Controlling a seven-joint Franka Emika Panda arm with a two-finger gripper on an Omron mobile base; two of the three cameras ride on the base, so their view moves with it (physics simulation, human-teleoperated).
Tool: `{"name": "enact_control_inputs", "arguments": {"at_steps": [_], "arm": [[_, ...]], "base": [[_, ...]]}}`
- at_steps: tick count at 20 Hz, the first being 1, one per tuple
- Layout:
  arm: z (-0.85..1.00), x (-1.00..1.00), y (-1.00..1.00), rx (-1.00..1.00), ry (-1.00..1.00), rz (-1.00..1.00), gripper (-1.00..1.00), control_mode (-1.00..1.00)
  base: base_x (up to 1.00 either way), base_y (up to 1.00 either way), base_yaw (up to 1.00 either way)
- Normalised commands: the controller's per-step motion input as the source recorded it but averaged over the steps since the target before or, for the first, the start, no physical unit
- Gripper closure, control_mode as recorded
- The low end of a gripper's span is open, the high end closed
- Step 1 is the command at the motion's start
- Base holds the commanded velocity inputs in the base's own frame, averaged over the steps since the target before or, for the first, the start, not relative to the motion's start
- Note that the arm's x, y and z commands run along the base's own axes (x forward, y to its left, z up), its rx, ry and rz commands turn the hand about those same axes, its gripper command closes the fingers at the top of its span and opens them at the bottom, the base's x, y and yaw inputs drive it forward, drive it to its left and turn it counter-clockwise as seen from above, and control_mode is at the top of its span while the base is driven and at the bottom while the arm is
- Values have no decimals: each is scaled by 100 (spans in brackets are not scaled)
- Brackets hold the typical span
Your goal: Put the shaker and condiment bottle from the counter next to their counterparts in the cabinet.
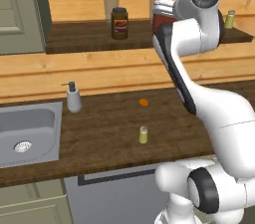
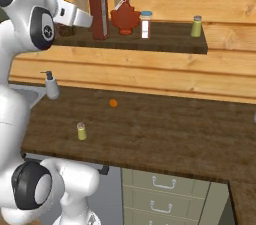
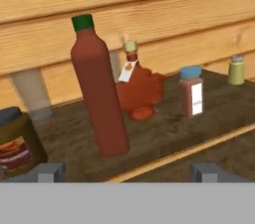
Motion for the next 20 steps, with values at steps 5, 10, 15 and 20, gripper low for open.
{"name": "enact_control_inputs", "arguments": {"at_steps": [5,10,15,20], "arm": [[-13,-82,4,0,0,-2,-100,-100],[-38,-83,14,0,0,-8,-100,-100],[-55,-88,11,-1,0,-15,-100,-100],[-63,-45,17,-8,3,-11,-100,-100]], "base": [[0,0,0],[0,0,0],[0,0,0],[0,0,0]]}}
